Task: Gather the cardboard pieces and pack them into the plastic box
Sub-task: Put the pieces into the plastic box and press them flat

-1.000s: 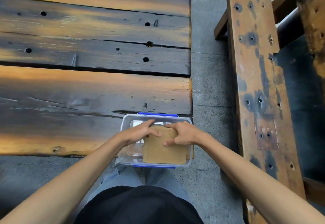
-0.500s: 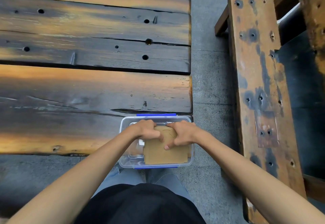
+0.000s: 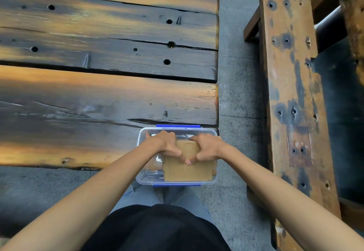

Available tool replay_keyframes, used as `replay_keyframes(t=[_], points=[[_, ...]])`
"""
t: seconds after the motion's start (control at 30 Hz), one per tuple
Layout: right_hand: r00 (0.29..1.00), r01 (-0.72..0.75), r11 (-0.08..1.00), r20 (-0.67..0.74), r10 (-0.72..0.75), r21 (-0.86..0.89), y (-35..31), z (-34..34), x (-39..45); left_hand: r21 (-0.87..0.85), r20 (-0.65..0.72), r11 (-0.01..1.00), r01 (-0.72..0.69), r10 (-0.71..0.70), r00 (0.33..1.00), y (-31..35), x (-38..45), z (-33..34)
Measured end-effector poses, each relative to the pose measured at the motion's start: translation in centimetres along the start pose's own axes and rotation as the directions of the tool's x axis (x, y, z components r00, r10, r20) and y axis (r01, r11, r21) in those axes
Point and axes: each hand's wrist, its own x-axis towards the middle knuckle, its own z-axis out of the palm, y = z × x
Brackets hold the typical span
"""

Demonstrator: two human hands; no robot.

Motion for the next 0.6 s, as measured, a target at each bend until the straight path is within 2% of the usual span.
replay_keyframes(t=[0.23, 0.6], points=[[0.999, -0.001, 1.0, 0.04, 0.002, -0.028, 0.08, -0.14, 0.26, 0.042, 0.018, 0.999, -0.006, 0.005, 1.0, 0.19, -0.57, -0.04], [0.999, -0.017, 1.0, 0.036, 0.016, 0.023, -0.34, -0.6, -0.05, -0.003, 0.058, 0.998, -0.061, 0.061, 0.996, -0.22, -0.44, -0.72]])
